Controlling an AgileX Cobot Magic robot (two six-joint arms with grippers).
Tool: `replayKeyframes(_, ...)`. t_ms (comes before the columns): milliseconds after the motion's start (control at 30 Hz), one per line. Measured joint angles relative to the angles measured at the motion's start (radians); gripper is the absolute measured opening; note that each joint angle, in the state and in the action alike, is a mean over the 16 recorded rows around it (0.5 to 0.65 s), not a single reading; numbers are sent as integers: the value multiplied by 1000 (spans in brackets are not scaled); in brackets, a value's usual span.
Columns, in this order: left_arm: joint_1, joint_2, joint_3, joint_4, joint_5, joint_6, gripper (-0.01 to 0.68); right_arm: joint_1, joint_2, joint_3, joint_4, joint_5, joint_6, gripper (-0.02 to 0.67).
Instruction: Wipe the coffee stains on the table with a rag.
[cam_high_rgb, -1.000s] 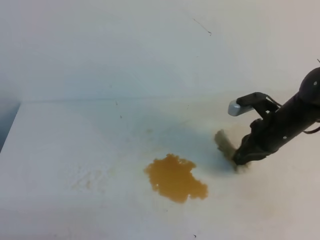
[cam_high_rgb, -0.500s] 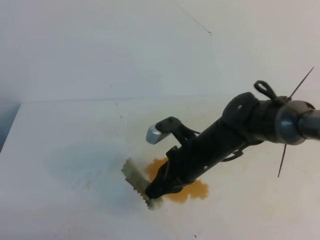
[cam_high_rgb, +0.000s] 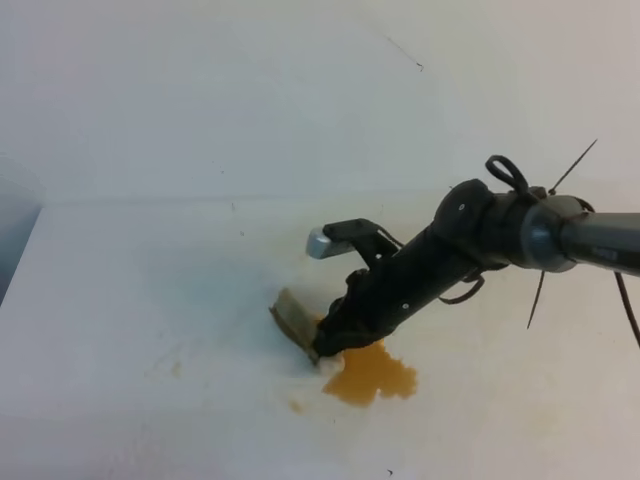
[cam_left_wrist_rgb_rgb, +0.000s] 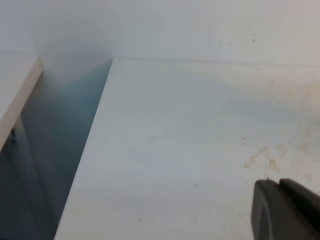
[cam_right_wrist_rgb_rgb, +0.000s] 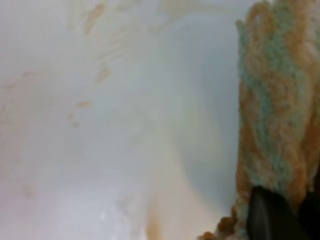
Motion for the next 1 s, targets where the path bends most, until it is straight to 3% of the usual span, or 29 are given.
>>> replayKeyframes(367, 0, -2, 2, 0, -1, 0, -3, -114, 14, -75, -159, 9, 116, 38)
replayKeyframes(1000, 0, 0, 0, 0, 0, 0, -4, -216, -59, -76, -244, 51, -54, 37)
